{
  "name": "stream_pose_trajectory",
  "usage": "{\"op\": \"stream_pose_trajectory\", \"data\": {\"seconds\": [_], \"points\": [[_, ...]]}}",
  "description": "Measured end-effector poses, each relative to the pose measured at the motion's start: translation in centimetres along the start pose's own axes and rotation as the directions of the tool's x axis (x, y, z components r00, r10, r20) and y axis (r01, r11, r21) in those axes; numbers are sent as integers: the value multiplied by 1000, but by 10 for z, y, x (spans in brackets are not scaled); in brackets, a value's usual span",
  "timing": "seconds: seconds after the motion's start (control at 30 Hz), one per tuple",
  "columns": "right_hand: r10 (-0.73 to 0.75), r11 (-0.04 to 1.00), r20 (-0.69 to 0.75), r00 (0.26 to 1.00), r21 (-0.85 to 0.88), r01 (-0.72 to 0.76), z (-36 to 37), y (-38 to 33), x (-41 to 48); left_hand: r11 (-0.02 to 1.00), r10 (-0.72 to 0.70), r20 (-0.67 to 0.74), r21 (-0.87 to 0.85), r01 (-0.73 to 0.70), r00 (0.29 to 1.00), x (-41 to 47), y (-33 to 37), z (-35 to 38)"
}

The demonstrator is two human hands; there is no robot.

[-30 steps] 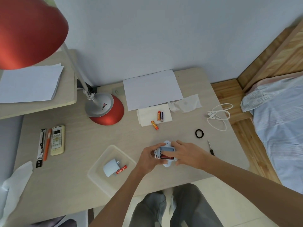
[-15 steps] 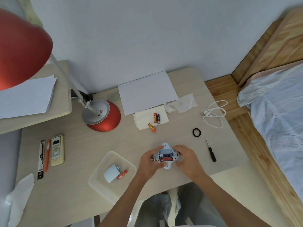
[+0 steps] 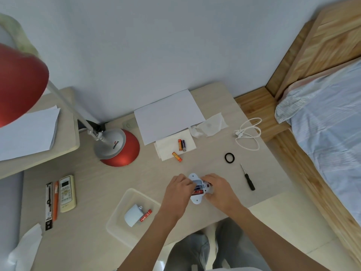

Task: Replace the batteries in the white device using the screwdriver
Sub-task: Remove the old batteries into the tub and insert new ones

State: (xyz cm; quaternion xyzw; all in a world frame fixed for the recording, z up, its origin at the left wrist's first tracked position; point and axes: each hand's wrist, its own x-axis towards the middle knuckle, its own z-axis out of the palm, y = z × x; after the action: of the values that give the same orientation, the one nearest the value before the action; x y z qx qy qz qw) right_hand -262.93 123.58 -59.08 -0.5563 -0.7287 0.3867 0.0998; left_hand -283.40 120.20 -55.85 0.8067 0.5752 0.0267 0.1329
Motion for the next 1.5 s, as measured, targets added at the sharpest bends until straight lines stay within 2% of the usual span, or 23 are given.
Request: {"op": "stream_pose_trajectory", "data": {"seconds": [0.13, 0.27, 0.37, 0.47, 0.57, 0.63, 0.73, 0.87, 0.97, 1.23, 1.5], "points": [[-3, 1000, 2, 1000, -4, 3, -2, -1, -1, 994, 9, 70, 111, -16, 998, 4, -1, 1], [1, 1000, 5, 1000, -8, -1, 0, -1, -2, 993, 35, 47, 113, -40, 998, 3, -2, 2], [1, 1000, -4, 1000, 5, -1, -1, -3, -3, 1000, 11, -3, 21, -11, 1000, -3, -3, 2], [-7, 1000, -15, 1000, 0, 7, -2, -4, -4, 993, -50, -114, -114, 37, 992, -16, -3, -10], [-13, 1000, -18, 1000, -8, 13, -4, -3, -5, 964, -160, -263, -248, 94, 951, -47, -3, -33], [-28, 1000, -16, 999, -4, 28, -5, -2, -4, 933, -276, -285, -309, 185, 918, -78, -11, -42], [-34, 999, 3, 999, -8, 34, -8, -5, -3, 868, -429, -256, -382, 316, 866, -126, -30, -45], [-38, 999, 18, 999, -9, 38, -11, -12, -1, 805, -535, -212, -424, 416, 818, -165, -45, -38], [-35, 999, 18, 999, -12, 35, -12, -12, -1, 760, -594, -100, -393, 517, 798, -174, -56, -18], [-21, 999, 35, 999, -25, 22, -15, -14, 0, 719, -627, 74, -327, 613, 775, -169, -62, 13], [-29, 999, 50, 998, -41, 31, -18, -16, 0, 709, -637, 123, -293, 641, 761, -167, -61, 23]]}}
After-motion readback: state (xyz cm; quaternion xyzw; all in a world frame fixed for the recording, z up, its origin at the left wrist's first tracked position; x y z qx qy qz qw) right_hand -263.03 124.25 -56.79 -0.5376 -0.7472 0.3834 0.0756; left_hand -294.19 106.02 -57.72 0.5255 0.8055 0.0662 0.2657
